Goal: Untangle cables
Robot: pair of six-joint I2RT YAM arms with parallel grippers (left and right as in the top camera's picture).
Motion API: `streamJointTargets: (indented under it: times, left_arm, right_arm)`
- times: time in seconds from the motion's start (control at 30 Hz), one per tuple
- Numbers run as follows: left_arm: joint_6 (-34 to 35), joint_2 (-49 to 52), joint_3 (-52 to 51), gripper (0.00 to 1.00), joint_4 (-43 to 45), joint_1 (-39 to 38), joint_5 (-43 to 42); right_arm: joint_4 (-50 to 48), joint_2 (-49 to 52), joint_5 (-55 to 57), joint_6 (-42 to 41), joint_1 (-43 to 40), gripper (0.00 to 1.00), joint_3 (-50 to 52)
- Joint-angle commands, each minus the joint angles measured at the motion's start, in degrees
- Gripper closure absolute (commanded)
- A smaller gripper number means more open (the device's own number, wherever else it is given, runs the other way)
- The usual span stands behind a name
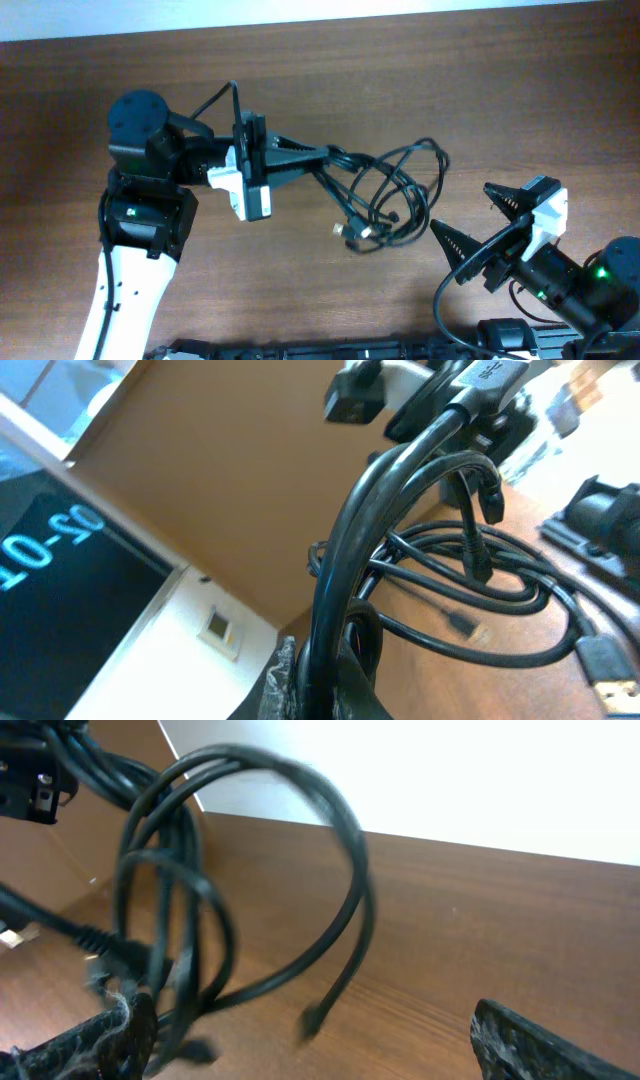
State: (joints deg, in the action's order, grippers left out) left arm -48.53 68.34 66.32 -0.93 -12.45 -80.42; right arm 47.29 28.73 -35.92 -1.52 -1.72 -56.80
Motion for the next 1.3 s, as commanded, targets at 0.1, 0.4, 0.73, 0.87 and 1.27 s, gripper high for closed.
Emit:
streamJointTargets:
  times: [0.1,0.4,0.73,0.87,1.27]
  left_arm:
    - [1.33,-0.83,0.48,1.0,0.52,0.24,-5.97]
    - [1.36,-0.81,0.48,1.0,1.86,-1.51,-5.86]
    - [1.38,-0.81,0.48,1.0,3.89,-4.96,-5.77]
    - [1.36,-0.81,0.48,1.0,3.96,-5.88,-5.75]
    - [2.01,-0.81,0.48,1.0,4.52,-13.6,-5.81]
  right_arm:
    - [-1.29,-0.02,0.79,1.7,-0.17,0.01,-0.98]
    - [-1.7,0.0,-6.1,1.7,-0.17,0.01,-0.96]
    - [-1.64,0.15,-6.1,1.7,-0.17,0.01,-0.96]
    - [-1.62,0.22,-6.1,1.73,-0.17,0.01,-0.96]
    - [-1.73,3.65,11.34,7.52,-0.17,0.76,-0.48]
